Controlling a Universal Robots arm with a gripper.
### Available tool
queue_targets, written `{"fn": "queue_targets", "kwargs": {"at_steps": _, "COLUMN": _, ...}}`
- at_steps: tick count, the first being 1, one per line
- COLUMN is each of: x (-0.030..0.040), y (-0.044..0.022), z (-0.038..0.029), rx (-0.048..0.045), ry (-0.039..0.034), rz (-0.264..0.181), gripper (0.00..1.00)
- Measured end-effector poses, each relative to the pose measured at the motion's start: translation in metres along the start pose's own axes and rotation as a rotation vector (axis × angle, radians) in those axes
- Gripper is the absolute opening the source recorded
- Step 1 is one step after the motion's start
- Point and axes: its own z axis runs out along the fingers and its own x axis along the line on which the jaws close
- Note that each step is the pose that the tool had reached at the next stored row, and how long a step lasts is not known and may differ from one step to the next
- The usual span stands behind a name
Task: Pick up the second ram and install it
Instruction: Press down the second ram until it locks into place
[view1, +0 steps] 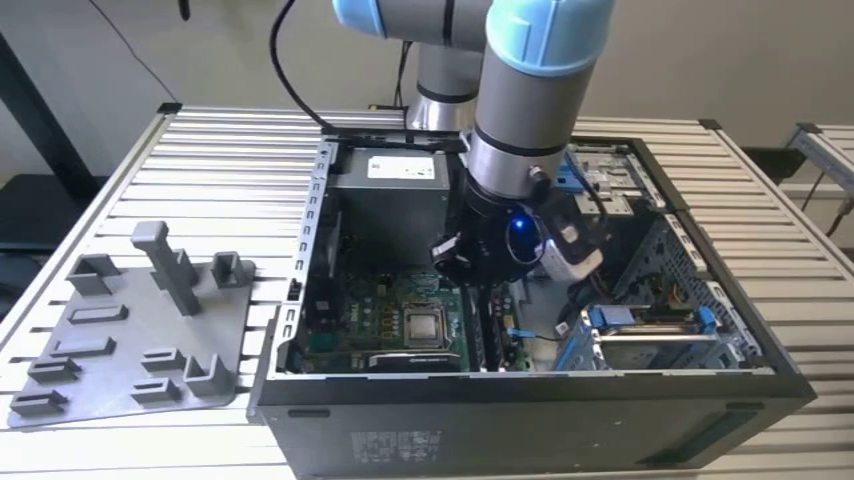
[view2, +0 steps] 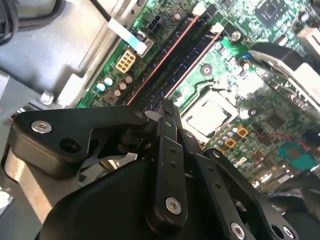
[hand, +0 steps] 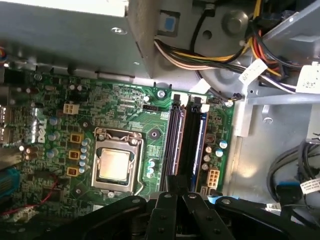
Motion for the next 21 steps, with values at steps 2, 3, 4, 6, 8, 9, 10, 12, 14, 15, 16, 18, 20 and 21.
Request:
{"fn": "queue_targets", "kwargs": {"at_steps": 2, "x": 0.0, "y": 0.0, "z": 0.0016, "rx": -0.0002, "ry": -0.0005, "rz": -0.037, "gripper": 0.11}}
{"fn": "queue_targets", "kwargs": {"at_steps": 3, "x": 0.0, "y": 0.0, "z": 0.0025, "rx": -0.0009, "ry": -0.001, "rz": -0.055, "gripper": 0.11}}
{"fn": "queue_targets", "kwargs": {"at_steps": 4, "x": 0.0001, "y": 0.0, "z": 0.0035, "rx": -0.0025, "ry": -0.0019, "rz": -0.072, "gripper": 0.11}}
{"fn": "queue_targets", "kwargs": {"at_steps": 6, "x": 0.0001, "y": 0.0, "z": 0.0051, "rx": -0.0065, "ry": -0.0033, "rz": -0.108, "gripper": 0.11}}
{"fn": "queue_targets", "kwargs": {"at_steps": 8, "x": 0.0002, "y": 0.0, "z": 0.0066, "rx": -0.0134, "ry": -0.0055, "rz": -0.146, "gripper": 0.11}}
{"fn": "queue_targets", "kwargs": {"at_steps": 9, "x": 0.0002, "y": 0.0001, "z": 0.0072, "rx": -0.0182, "ry": -0.0067, "rz": -0.163, "gripper": 0.11}}
{"fn": "queue_targets", "kwargs": {"at_steps": 10, "x": 0.0002, "y": 0.0001, "z": 0.0077, "rx": -0.0232, "ry": -0.0079, "rz": -0.179, "gripper": 0.11}}
{"fn": "queue_targets", "kwargs": {"at_steps": 12, "x": 0.0002, "y": 0.0001, "z": 0.0084, "rx": -0.0327, "ry": -0.0102, "rz": -0.212, "gripper": 0.11}}
{"fn": "queue_targets", "kwargs": {"at_steps": 14, "x": 0.0002, "y": 0.0001, "z": 0.0086, "rx": -0.0402, "ry": -0.0118, "rz": -0.243, "gripper": 0.11}}
{"fn": "queue_targets", "kwargs": {"at_steps": 15, "x": 0.0002, "y": 0.0001, "z": 0.0086, "rx": -0.0434, "ry": -0.0125, "rz": -0.261, "gripper": 0.11}}
{"fn": "queue_targets", "kwargs": {"at_steps": 16, "x": 0.0003, "y": 0.0001, "z": 0.0087, "rx": -0.0452, "ry": -0.0128, "rz": -0.276, "gripper": 0.11}}
{"fn": "queue_targets", "kwargs": {"at_steps": 18, "x": 0.0002, "y": 0.0001, "z": 0.0087, "rx": -0.0476, "ry": -0.0132, "rz": -0.31, "gripper": 0.11}}
{"fn": "queue_targets", "kwargs": {"at_steps": 20, "x": 0.0002, "y": 0.0001, "z": 0.0087, "rx": -0.0499, "ry": -0.0133, "rz": -0.344, "gripper": 0.11}}
{"fn": "queue_targets", "kwargs": {"at_steps": 21, "x": 0.0002, "y": 0.0001, "z": 0.0087, "rx": -0.0512, "ry": -0.0135, "rz": -0.361, "gripper": 0.11}}
